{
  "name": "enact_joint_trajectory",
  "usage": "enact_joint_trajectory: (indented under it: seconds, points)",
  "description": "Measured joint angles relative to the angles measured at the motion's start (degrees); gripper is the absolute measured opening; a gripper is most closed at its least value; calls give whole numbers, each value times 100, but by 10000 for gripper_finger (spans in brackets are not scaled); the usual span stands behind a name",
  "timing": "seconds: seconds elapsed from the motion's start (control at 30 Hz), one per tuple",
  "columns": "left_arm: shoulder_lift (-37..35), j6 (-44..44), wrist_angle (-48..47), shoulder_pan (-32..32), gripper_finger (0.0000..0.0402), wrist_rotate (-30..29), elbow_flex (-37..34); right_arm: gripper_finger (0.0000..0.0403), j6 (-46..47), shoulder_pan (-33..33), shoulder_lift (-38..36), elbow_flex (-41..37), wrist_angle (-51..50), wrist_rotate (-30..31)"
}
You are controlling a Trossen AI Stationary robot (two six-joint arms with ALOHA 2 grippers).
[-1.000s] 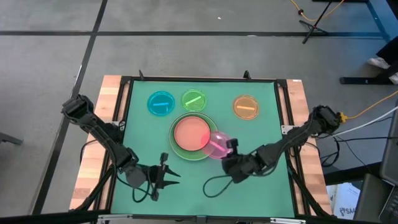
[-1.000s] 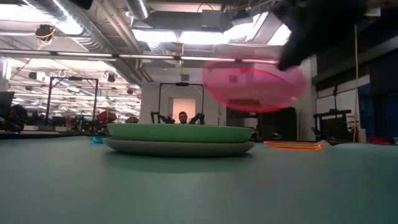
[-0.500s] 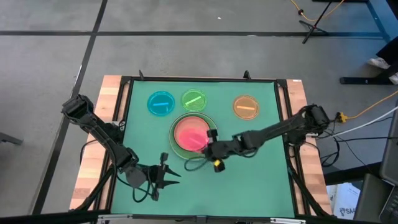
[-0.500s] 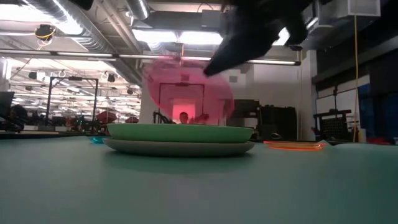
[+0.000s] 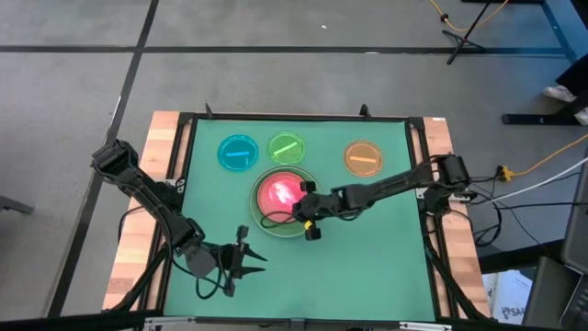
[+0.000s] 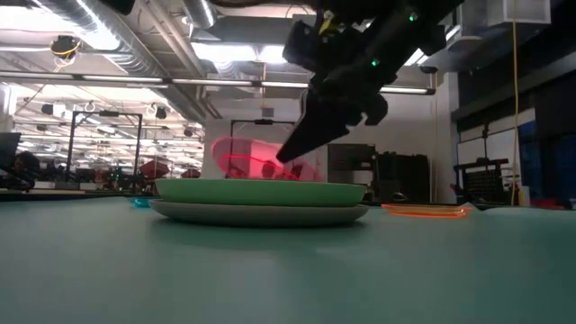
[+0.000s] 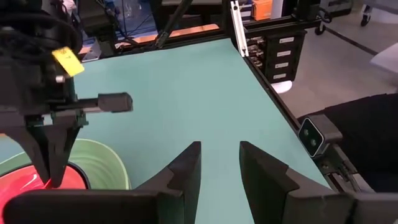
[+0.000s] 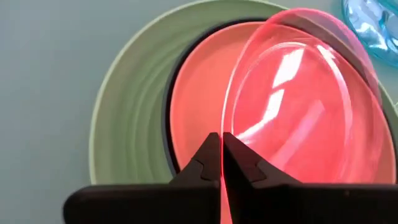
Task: Stack plastic plates
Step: Stack the transparent pink plate on top of the orange plate, then stack the transparent orange plate on top of the transparent pink plate
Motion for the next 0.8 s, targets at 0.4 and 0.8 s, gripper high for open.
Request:
enact_joint_trajectory:
  seconds: [0.4,0.8]
  points:
    - [2,0,-2,0,102,-2,0,92,20,-64,241,1,100,2]
    - [4,-22,27,-2,102,-41,0,145,408,107,-678,371,-1954,348]
